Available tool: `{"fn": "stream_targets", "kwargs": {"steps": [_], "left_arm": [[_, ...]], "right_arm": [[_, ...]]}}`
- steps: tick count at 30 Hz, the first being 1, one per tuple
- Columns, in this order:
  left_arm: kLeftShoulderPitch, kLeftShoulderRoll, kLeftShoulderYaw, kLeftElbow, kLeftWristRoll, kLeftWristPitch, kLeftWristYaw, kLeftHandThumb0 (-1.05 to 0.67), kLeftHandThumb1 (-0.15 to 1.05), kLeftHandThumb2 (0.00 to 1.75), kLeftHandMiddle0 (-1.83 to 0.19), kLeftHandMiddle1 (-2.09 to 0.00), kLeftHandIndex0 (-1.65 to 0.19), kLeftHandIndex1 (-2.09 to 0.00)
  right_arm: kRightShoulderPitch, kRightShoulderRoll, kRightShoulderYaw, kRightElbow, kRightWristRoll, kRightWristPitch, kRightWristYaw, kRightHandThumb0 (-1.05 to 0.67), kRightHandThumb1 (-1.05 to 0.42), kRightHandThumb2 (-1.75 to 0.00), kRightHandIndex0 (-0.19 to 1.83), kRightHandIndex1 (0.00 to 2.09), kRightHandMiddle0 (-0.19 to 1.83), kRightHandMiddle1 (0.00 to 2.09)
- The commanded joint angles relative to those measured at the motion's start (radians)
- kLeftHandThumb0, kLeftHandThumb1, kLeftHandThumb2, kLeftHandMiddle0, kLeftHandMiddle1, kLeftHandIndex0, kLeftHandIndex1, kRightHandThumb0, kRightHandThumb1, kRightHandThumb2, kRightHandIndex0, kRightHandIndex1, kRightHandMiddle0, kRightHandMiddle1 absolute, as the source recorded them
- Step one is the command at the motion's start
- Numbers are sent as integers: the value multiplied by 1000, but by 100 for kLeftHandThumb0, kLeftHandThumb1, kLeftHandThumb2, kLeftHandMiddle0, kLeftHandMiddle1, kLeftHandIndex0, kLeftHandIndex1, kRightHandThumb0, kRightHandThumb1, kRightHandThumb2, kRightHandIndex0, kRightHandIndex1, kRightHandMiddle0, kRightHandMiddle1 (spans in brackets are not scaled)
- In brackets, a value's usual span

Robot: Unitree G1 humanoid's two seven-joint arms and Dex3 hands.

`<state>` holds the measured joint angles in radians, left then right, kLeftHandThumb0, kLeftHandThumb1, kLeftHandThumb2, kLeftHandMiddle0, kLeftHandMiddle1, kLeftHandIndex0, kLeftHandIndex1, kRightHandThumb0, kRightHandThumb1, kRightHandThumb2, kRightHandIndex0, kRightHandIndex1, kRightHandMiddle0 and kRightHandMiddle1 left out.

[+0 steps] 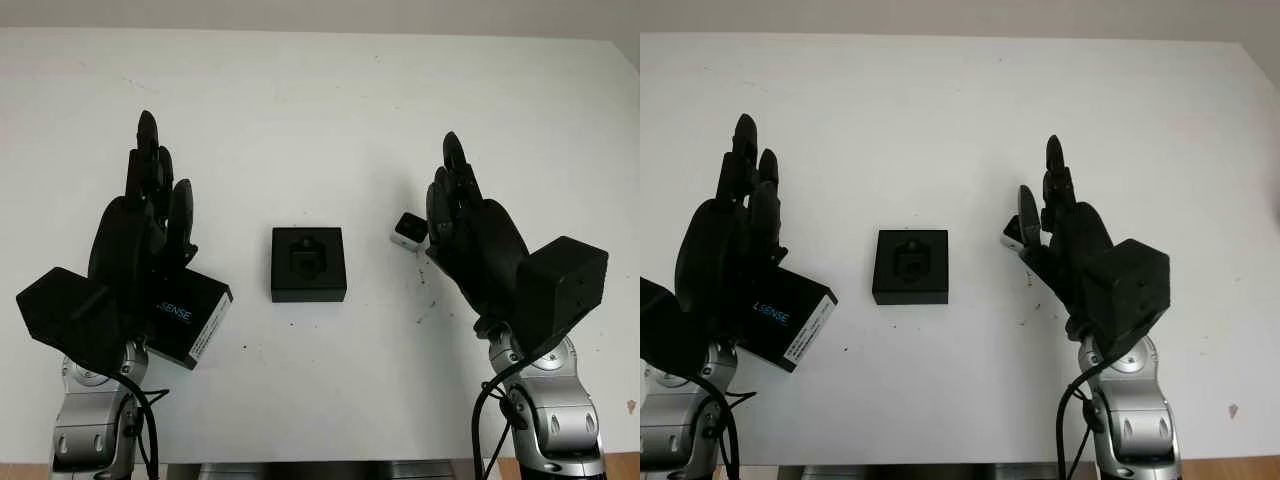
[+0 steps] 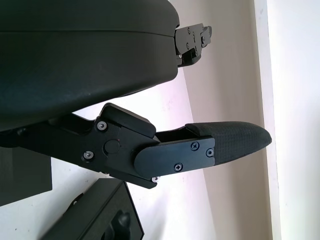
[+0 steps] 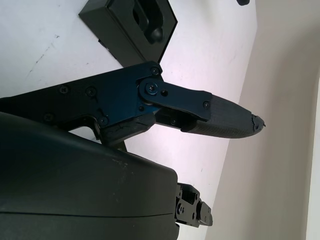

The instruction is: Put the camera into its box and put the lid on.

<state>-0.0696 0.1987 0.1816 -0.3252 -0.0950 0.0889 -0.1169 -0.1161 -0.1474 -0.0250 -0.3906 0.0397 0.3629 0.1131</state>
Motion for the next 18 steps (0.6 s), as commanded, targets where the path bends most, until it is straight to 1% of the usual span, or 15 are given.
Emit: {"fn": "stream_targets", "kwargs": {"steps": [1,8,10,12,14,15,16,18], "left_arm": [[1,3,7,-3,-10,-6,-3,-87,105,60,19,0,19,0],[-7,6,-1,8,-7,-11,-7,-85,105,61,19,0,19,0],[-8,5,-2,7,-8,-6,-8,-85,105,61,19,0,19,0],[-8,4,-1,7,-11,-4,-8,-86,105,60,19,0,19,0],[-6,7,0,9,-4,-9,-8,-87,105,61,19,0,19,0],[-5,8,1,9,-4,-9,-8,-87,105,61,19,0,19,0],[-4,7,1,7,-5,-8,-7,-86,105,61,19,0,19,0],[-4,6,1,8,-6,-11,-8,-86,105,61,19,0,19,0]], "right_arm": [[5,9,-1,-1,5,-4,-5,-85,-105,-65,-19,0,-19,0],[-2,8,-1,-1,2,18,-14,-87,-105,-64,-19,0,-19,0],[-3,4,-3,2,-3,10,-17,-84,-105,-60,-19,0,-19,0],[-3,6,-6,1,-19,-13,-33,-82,-105,-48,-19,0,-18,1],[-8,18,-16,20,-33,-87,-60,-78,-105,-32,-15,3,-13,4],[-14,19,-23,30,-40,-123,-72,-77,-105,-27,-14,4,-11,5],[-19,14,-27,39,-54,-158,-84,-73,-101,-17,-6,7,-4,9],[-31,-11,-27,50,-108,-194,-106,-68,-97,-8,2,11,4,12]]}}
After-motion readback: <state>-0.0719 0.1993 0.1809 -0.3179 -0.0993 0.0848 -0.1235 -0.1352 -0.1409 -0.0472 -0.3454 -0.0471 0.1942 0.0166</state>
